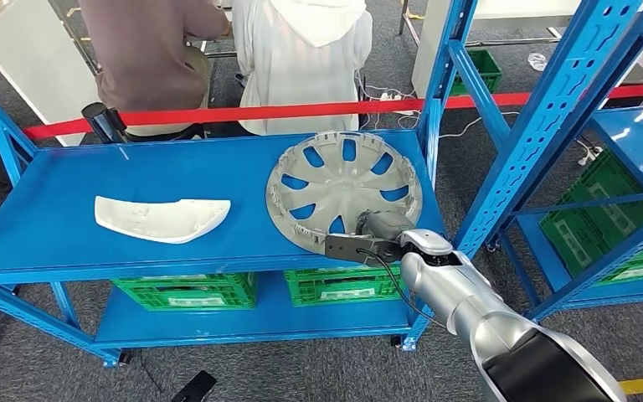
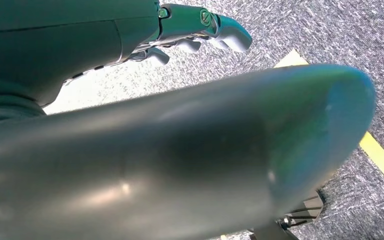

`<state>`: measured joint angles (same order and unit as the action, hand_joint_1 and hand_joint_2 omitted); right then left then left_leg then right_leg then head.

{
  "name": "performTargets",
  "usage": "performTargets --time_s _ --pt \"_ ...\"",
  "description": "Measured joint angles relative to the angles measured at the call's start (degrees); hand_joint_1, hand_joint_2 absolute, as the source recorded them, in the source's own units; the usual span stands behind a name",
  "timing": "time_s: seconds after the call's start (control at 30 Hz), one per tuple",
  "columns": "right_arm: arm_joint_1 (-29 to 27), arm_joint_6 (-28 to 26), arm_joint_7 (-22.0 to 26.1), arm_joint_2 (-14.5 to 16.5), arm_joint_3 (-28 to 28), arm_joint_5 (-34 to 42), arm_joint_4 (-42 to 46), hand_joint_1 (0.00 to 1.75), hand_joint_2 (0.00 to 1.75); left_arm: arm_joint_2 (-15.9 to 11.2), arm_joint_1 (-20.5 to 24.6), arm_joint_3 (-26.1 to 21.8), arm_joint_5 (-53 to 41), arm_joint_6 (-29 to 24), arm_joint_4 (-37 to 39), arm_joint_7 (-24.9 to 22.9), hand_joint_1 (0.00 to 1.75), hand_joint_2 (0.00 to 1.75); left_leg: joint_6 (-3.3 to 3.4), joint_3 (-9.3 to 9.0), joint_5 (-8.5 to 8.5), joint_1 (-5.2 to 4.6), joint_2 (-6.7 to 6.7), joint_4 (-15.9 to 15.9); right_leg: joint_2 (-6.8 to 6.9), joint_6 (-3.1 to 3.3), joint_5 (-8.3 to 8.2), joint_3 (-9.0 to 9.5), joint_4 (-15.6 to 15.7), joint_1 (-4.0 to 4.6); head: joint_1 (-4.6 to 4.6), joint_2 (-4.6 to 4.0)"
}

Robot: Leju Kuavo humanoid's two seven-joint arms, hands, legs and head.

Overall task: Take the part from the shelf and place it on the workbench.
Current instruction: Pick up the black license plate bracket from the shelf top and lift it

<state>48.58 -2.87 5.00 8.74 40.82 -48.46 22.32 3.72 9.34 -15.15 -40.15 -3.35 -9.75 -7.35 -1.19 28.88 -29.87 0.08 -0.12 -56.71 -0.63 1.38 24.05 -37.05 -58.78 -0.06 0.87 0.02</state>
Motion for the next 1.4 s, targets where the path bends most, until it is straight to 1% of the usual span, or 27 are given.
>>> performTargets --time_s 0.37,0.67,0.83,0.93,1.0,1.1,1.23,1.4 --pt "0.5 -0.1 1.1 0.5 0.0 -0.1 0.0 1.75 1.75 0.0 -1.2 -1.3 1.3 -1.1 0.0 1.2 0.00 0.00 0.04 -0.19 0.09 0.01 -0.03 0.0 0.08 -0.06 -0.08 0.27 0.0 0.00 0.00 0.00" --pt "0.6 -2.4 1.1 0.7 -1.0 0.5 0.1 1.75 1.75 -0.1 -1.4 -1.4 -0.4 -1.1 0.0 1.0 0.00 0.00 0.05 -0.18 0.08 0.00 -0.18 0.0 0.18 -0.08 -0.06 0.29 0.0 -0.01 0.00 0.00" --pt "0.4 -4.2 2.2 -0.2 -1.8 1.4 0.6 1.75 1.75 -0.3 -1.4 -1.4 -1.7 -1.0 0.0 0.6 0.00 0.00 0.06 -0.14 0.07 0.00 -0.19 0.0 0.17 -0.09 -0.05 0.26 0.0 -0.01 -0.01 0.00" --pt "1.3 -4.2 2.6 0.0 -2.1 1.7 0.8 1.75 1.75 -0.7 -1.4 -1.4 -1.0 -0.8 0.0 1.0 0.00 0.00 0.06 -0.06 0.06 0.00 -0.17 0.0 0.12 -0.09 -0.05 0.23 0.0 -0.03 -0.02 0.00" --pt "2.7 -3.8 2.9 0.9 -2.2 1.7 0.8 1.75 1.75 -1.0 -1.6 -1.8 0.3 -0.7 0.0 1.6 0.00 0.00 0.06 -0.03 0.05 0.01 -0.13 0.0 0.07 -0.09 -0.05 0.18 0.0 -0.03 -0.01 0.00" --pt "5.5 -3.6 3.4 3.3 -2.2 1.5 0.8 1.75 1.75 -1.3 -2.1 -3.1 2.1 -1.3 0.0 2.7 0.00 0.00 0.05 -0.02 0.06 0.01 -0.08 0.0 0.01 -0.09 -0.05 0.10 0.0 -0.01 0.00 0.00" --pt "9.2 -5.8 4.5 6.5 -2.2 1.4 0.9 1.75 1.75 -1.0 -2.9 -4.3 2.8 -2.1 0.0 3.0 0.00 0.00 -0.01 -0.04 0.11 0.03 -0.19 0.0 0.09 -0.05 -0.03 0.07 0.0 0.07 0.00 0.00" --pt "10.5 -8.2 6.0 8.5 -2.2 1.1 1.5 1.75 1.75 -0.4 -3.4 -4.9 2.7 -2.4 0.0 2.3 0.00 0.00 -0.02 0.00 0.11 0.05 -0.25 0.0 0.16 -0.04 -0.01 0.09 0.0 0.06 -0.01 0.00"
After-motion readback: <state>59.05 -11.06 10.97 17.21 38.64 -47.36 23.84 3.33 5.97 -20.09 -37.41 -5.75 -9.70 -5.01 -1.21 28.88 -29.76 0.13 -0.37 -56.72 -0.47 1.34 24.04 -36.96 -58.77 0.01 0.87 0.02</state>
